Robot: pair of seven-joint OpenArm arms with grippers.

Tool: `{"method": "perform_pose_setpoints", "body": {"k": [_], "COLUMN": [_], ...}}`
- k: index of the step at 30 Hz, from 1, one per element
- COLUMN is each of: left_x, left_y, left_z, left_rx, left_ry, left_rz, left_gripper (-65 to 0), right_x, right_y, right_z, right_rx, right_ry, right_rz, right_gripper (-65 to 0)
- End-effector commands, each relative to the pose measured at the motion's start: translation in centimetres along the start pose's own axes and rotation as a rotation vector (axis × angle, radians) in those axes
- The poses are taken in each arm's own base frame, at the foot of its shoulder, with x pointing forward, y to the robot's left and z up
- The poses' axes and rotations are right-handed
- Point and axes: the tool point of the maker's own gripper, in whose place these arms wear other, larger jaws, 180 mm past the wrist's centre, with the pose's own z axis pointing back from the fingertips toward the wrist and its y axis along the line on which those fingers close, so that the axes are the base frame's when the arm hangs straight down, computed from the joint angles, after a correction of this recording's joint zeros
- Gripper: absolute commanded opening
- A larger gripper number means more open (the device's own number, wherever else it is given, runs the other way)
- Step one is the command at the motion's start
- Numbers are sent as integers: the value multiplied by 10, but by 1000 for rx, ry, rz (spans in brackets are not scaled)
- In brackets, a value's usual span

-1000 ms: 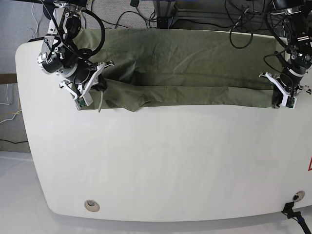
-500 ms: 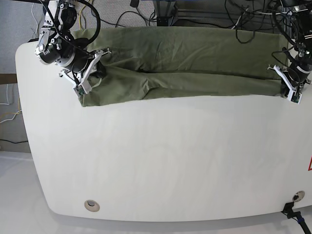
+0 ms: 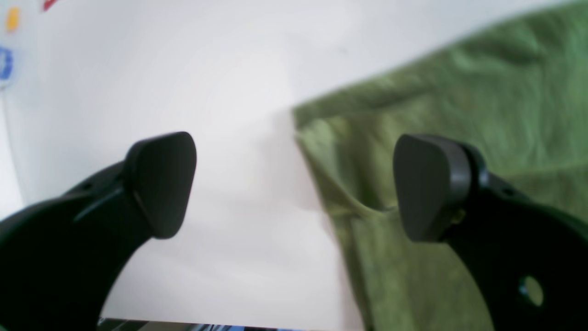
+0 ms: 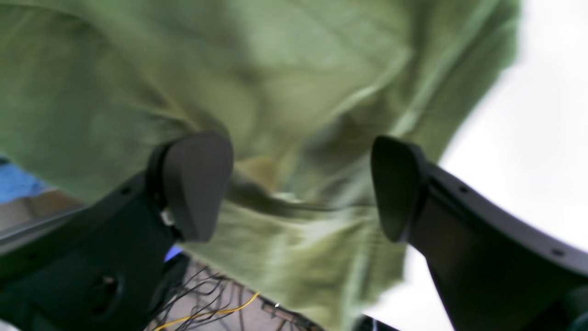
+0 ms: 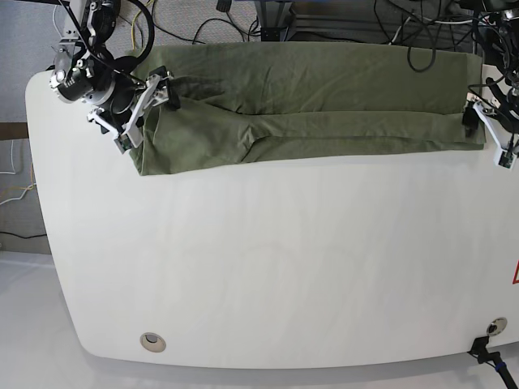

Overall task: Fold the T-shirt properly
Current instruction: 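Lift the hem and fold it over onto the shirt body, then press and smooth the folded strip with both grippers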

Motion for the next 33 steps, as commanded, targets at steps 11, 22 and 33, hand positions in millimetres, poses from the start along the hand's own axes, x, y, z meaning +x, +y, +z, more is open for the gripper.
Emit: {"method": "perform_pose_setpoints", "body": {"k": [11,22,33], "left_x": [88,8,-19], "left_y": [-63,-105,-138], "left_z": [24,22,-37], "left_rx": [-113,-220,-313], "left_ry": [-294,-103,49], "left_rz": [-28,-4,-12], "left_gripper": [0,-650,-650], "right_x": [105,36,-6], "right_y": [14,61,14], "right_z": [-1,-25,-62], "right_rx": [45,151,91], "right_ry": [-329,-174,-96], "right_rz": [-50,-141,-224], "right_gripper": [-194,-650,-650]}}
